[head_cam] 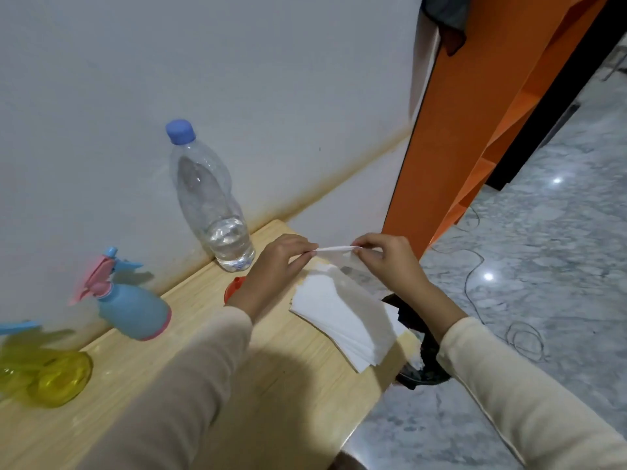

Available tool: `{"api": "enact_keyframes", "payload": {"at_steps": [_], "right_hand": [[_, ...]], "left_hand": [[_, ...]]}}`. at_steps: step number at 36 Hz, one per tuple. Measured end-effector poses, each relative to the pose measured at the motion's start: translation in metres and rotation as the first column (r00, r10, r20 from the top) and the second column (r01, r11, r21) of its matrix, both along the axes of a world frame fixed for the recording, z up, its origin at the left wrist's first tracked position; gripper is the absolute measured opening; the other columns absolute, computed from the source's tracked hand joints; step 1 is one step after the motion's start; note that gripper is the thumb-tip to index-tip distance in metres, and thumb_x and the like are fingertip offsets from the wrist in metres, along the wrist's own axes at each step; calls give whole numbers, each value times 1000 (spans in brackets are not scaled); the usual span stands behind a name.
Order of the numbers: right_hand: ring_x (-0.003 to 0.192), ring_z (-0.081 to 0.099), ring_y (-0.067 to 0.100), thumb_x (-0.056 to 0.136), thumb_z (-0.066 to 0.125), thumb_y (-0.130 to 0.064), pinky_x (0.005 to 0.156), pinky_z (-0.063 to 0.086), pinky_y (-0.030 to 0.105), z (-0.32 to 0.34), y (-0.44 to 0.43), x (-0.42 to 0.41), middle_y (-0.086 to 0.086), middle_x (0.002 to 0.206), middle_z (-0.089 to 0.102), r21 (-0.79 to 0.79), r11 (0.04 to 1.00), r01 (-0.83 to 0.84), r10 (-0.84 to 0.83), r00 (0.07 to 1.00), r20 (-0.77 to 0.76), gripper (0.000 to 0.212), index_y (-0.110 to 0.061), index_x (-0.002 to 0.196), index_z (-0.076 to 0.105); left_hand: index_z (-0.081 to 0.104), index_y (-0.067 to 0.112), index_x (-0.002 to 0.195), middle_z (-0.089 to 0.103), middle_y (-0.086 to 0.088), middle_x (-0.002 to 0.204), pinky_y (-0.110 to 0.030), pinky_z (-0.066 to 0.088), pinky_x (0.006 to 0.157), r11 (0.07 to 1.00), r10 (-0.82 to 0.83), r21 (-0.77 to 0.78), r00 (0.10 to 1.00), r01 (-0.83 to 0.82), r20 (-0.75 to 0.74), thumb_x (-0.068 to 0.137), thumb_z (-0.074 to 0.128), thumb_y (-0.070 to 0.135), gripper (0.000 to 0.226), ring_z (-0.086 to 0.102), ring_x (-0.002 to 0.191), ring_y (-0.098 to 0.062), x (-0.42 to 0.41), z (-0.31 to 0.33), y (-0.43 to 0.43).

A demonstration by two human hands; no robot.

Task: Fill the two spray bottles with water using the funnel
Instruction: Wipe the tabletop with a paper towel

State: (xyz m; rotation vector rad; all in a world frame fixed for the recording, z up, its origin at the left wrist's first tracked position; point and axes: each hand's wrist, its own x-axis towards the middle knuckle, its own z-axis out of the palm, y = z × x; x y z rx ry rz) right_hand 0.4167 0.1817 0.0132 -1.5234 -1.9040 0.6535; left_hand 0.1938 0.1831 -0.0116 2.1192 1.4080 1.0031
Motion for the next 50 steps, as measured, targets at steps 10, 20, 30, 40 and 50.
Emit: {"api": "enact_keyframes", "payload": {"at_steps": [10, 20, 30, 40, 50], "right_hand": [[86, 65, 11, 85, 64, -20, 80, 51, 29, 33, 6, -49, -7, 88, 73, 49, 967, -249, 253, 963, -89, 11, -20, 89, 74], [100, 64, 13, 88, 59, -17, 91, 47, 29, -47, -53, -98, -6, 102, 73, -39, 822, -568, 569, 822, 13, 17, -18, 97, 74], [118, 58, 25, 81, 63, -25, 99, 47, 44, -146, -108, -110, 5, 116, 68, -61, 767, -639, 634, 739, 229, 21, -16, 96, 75], [147, 4, 30, 92, 46, -48, 114, -4, 37, -159, -134, -131, 16, 158, 9, -107, 913, -393, 408, 883, 233, 75, -7, 149, 18], [145, -15, 30, 86, 33, -70, 113, -18, 38, -171, -141, -171, 21, 157, -10, -184, 948, -261, 317, 838, 444, 101, 0, 148, -4]], "left_hand": [[74, 9, 101, 64, 9, 102, -15, 40, 94, 956, 260, 138, 966, -258, 5, 85, 62, 21, 23, 56, 102, -6, -38, 44, -63], [69, 18, 114, 63, 8, 117, -19, 34, 98, 816, 535, -136, 823, -562, -188, 93, 57, 27, 26, 48, 114, -5, -54, -31, -186], [74, 8, 101, 70, -10, 113, -35, 51, 93, 772, 489, -300, 825, -560, -281, 85, 44, 33, 42, 64, 108, -28, -46, -115, -251], [47, 4, 136, 44, -16, 144, -41, 21, 113, 623, 616, -255, 665, -739, -423, 98, 14, 53, 70, 39, 135, -29, -58, -129, -269], [3, 14, 152, -1, -2, 161, -44, -4, 117, 353, 680, -290, 457, -889, -573, 83, 6, 68, 88, -4, 147, -18, -106, -148, -299]]}}
